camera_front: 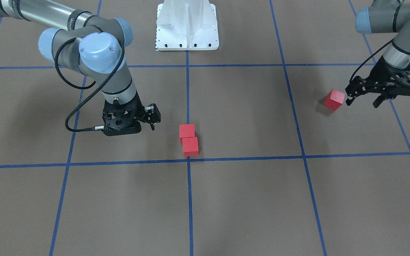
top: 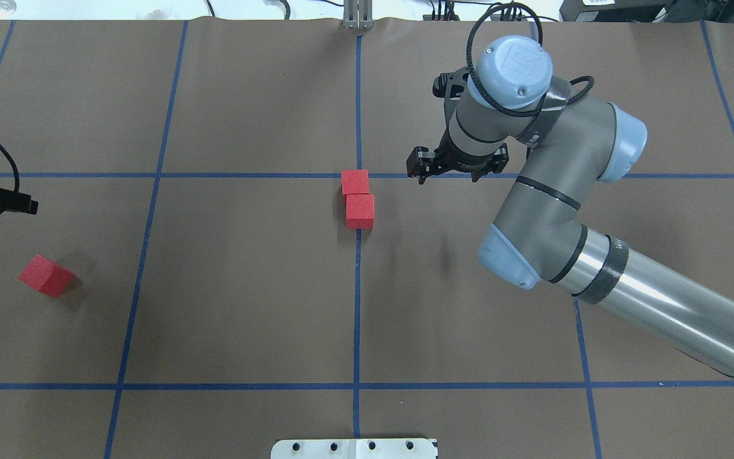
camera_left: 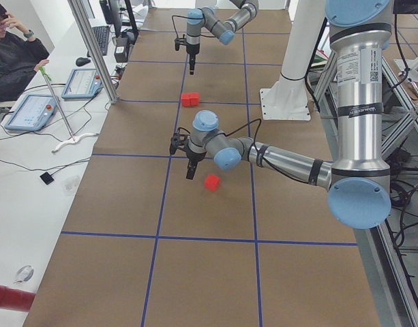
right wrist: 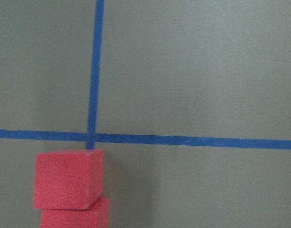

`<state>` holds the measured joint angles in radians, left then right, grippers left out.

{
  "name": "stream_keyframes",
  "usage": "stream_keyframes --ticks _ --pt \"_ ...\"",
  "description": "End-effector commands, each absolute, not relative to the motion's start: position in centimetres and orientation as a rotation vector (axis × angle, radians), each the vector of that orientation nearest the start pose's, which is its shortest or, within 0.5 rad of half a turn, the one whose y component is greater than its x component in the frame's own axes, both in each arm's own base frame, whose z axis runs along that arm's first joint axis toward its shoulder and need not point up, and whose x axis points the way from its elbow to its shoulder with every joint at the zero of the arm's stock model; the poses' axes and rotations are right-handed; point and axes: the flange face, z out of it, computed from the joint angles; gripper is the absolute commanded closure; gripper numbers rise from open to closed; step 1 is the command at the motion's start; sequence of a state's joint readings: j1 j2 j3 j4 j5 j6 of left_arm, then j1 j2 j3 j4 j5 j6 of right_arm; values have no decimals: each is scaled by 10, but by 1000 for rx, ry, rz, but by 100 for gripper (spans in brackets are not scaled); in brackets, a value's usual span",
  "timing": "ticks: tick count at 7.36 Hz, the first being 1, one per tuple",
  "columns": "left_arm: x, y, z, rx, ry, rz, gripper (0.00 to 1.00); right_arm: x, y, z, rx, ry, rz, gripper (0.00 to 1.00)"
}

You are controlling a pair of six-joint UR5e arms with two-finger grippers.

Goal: Form red blocks into L shape at center
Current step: 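Raise the right gripper away while the left gripper grasps the remaining red cube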

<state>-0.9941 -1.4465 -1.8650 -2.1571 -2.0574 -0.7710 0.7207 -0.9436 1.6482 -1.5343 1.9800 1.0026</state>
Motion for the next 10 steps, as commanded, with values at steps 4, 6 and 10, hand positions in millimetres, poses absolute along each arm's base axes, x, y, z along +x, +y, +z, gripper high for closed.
stream_keyframes --ticks 4,6,10 --pt "261 -392 517 388 773 256 0 -429 -521 269 116 -816 1 1" --pt "252 -384 534 391 740 315 0 -429 -521 270 117 -815 4 1" --pt "250 -378 549 374 733 327 0 -430 -521 270 116 -813 3 1"
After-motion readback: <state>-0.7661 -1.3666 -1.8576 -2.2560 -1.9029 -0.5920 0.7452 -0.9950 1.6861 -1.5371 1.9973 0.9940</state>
